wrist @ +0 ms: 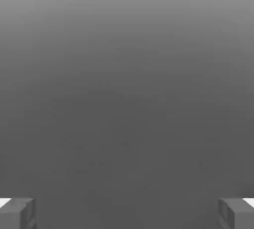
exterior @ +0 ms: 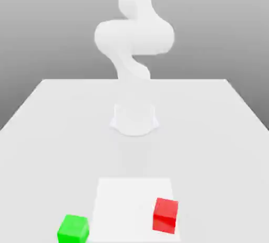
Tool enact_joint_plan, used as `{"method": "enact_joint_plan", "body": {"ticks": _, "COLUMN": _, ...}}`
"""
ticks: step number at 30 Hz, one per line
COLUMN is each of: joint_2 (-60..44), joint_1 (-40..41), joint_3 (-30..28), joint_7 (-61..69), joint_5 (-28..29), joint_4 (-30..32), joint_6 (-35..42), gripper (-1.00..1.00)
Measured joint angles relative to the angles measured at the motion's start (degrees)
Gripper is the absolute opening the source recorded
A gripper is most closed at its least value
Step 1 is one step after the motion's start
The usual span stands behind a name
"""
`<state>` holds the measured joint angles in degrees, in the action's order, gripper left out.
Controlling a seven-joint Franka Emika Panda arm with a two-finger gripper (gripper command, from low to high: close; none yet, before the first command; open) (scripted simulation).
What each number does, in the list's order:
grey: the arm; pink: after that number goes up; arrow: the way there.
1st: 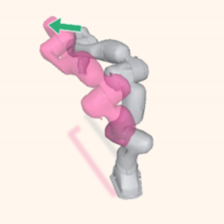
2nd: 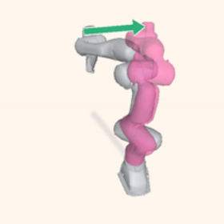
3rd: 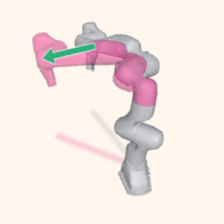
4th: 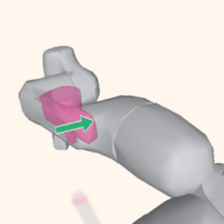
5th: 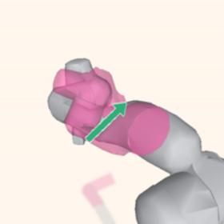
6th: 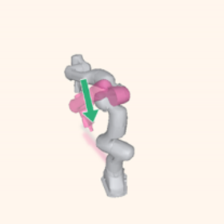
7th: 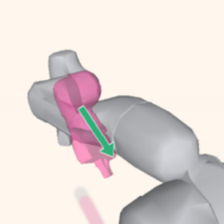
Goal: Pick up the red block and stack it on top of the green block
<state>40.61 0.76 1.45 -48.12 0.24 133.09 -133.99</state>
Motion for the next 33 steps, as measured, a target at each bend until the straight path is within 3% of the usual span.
{"method": "enact_joint_plan", "body": {"ticks": 18, "joint_2": -37.76, "joint_1": 1.97, "joint_3": 7.63, "joint_7": -18.09, "joint_5": 3.93, "joint_4": 9.41, "joint_6": -15.79, "gripper": 0.00}}
{"method": "enact_joint_plan", "body": {"ticks": 28, "joint_2": -58.39, "joint_1": -1.26, "joint_3": 5.65, "joint_7": -25.25, "joint_5": 6.69, "joint_4": 11.26, "joint_6": -27.99, "gripper": 0.00}}
{"method": "enact_joint_plan", "body": {"ticks": 29, "joint_2": -60.25, "joint_1": -1.81, "joint_3": 4.98, "joint_7": -25.72, "joint_5": 7.31, "joint_4": 10.98, "joint_6": -29.52, "gripper": -1.00}}
{"method": "enact_joint_plan", "body": {"ticks": 33, "joint_2": -60.25, "joint_1": -1.81, "joint_3": 4.99, "joint_7": -25.76, "joint_5": 7.35, "joint_4": 10.98, "joint_6": -29.57, "gripper": -1.00}}
